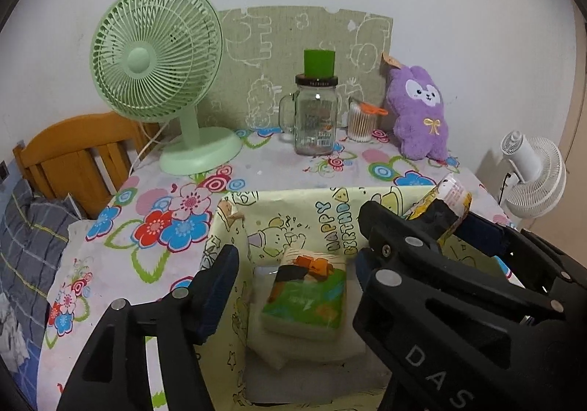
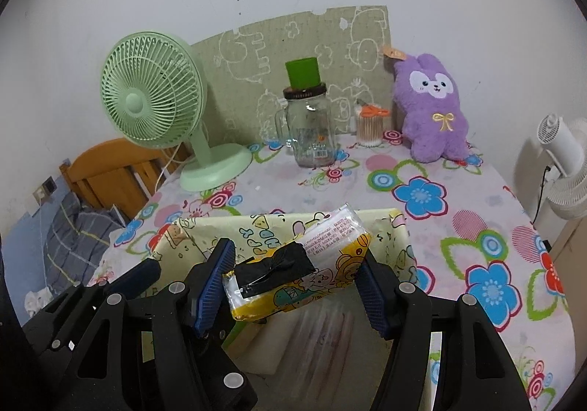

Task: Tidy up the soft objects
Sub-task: 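Lower the green box into the basket while the right gripper lowers the wipe pack in, then open both grippers and withdraw them from the basket toward the remaining items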

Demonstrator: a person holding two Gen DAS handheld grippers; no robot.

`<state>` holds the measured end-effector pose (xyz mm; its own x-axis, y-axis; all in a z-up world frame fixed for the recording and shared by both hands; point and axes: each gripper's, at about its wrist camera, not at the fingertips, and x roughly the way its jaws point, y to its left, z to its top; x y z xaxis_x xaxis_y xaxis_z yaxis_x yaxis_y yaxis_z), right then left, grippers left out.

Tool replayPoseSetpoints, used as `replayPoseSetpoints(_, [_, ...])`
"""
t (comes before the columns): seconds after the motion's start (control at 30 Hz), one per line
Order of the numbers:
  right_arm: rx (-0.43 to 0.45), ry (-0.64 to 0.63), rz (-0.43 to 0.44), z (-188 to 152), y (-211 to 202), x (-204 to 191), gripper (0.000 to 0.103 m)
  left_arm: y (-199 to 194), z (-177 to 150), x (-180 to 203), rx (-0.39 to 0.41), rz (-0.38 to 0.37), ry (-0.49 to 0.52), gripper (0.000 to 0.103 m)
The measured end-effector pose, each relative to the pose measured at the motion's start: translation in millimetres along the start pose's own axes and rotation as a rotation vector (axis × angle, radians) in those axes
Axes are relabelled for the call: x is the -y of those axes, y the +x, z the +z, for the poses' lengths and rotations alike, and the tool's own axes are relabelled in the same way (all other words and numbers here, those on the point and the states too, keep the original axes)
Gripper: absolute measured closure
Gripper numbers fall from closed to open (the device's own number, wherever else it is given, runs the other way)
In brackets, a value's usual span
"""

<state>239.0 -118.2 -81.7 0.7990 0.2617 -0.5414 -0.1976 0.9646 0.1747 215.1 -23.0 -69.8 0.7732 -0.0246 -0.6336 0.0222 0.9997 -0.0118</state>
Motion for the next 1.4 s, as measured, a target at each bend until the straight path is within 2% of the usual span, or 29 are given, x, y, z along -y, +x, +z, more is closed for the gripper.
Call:
replayPoseSetpoints(0.23, [-0.008, -0.015, -0.007, 0, 4, -1, 0.031, 5, -1, -1, -0.013, -0.010, -0.002, 0.029])
replayPoseSetpoints(0.37, [-0.015, -0.008, 0.019, 1, 2, 0, 0.016, 3, 0, -1, -0.019, -0.035, -0.001, 0.021])
replayPoseSetpoints(0.47, [-0.011, -0.007, 0.017, 1, -2, -1, 0.012, -3, 0, -1, -0.006, -0.028, 0.004, 0.019])
replayPoseSetpoints(0.67, [0.003, -0.016, 0.003, 2, -15, -5, 0.010, -16, 1, 0, 0.016, -0.026, 0.012, 0.014])
replayPoseSetpoints(0.97, [0.014, -0.036, -0.019, 1, -43, -10, 0.008, -46, -1, 4, 0.062, -0.021, 0.038, 0.012])
replayPoseSetpoints(1.4, [0.084, -0.043, -0.041, -5, -94, -15, 0.004, -90, -8, 11, 0.135, -0.015, 0.053, 0.006])
